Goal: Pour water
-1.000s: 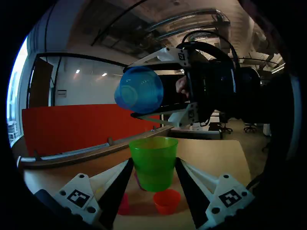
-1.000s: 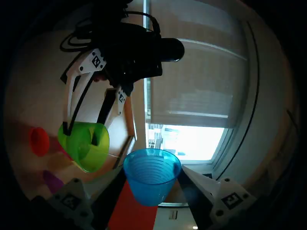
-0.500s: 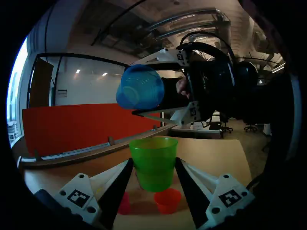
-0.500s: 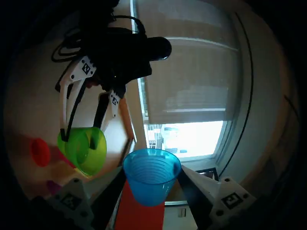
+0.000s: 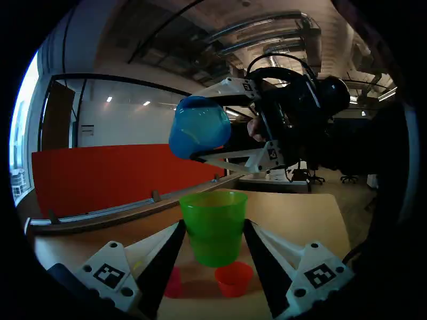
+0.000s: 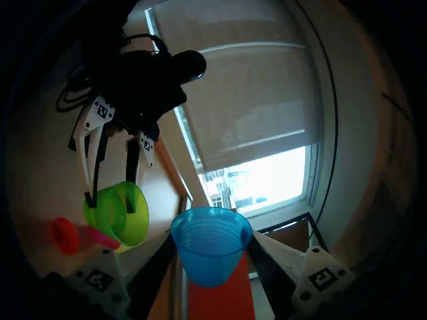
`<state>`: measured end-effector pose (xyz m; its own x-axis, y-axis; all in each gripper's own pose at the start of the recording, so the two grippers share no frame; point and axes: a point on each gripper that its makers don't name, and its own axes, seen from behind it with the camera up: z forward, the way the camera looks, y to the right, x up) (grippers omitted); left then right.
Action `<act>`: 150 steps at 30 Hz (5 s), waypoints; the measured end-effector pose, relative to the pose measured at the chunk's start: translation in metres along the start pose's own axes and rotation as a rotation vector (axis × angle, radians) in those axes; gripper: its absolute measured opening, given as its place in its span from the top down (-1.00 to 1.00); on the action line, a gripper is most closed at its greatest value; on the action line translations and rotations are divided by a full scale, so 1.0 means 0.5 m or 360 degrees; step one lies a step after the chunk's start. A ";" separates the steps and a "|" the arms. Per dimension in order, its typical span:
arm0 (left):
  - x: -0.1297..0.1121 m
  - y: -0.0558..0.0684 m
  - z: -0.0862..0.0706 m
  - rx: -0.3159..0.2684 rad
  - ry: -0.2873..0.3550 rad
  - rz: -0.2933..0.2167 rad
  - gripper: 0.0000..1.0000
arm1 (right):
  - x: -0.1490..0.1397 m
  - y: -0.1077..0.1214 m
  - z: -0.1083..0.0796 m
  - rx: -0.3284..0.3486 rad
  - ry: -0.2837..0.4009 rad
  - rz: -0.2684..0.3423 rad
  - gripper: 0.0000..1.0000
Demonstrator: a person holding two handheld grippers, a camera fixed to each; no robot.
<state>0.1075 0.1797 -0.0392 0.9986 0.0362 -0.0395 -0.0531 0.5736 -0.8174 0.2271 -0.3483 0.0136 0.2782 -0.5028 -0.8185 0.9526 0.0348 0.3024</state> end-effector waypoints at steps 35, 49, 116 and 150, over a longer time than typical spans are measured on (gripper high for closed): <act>0.008 -0.005 -0.002 0.0016 0.0005 -0.0004 -0.57 | -0.078 -0.044 -0.039 0.0015 0.0042 0.1546 -0.80; -0.009 -0.010 -0.009 0.0029 -0.0026 -0.0006 -0.57 | -0.096 -0.089 -0.058 0.0076 0.0000 0.1741 -0.81; -0.227 -0.018 -0.041 0.0013 -0.0464 -0.0065 -0.57 | -0.199 -0.428 -0.155 0.0362 -0.0375 0.1917 -0.81; -0.284 0.004 -0.034 -0.0087 -0.0652 -0.0048 -0.58 | -0.239 -0.523 -0.172 0.0478 -0.0497 0.1911 -0.81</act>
<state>-0.0344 0.1618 -0.0448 0.9136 0.3491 0.2083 -0.0122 0.5356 -0.8444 -0.0445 -0.2230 -0.0098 0.8617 -0.4739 0.1814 0.0474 0.4312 0.9010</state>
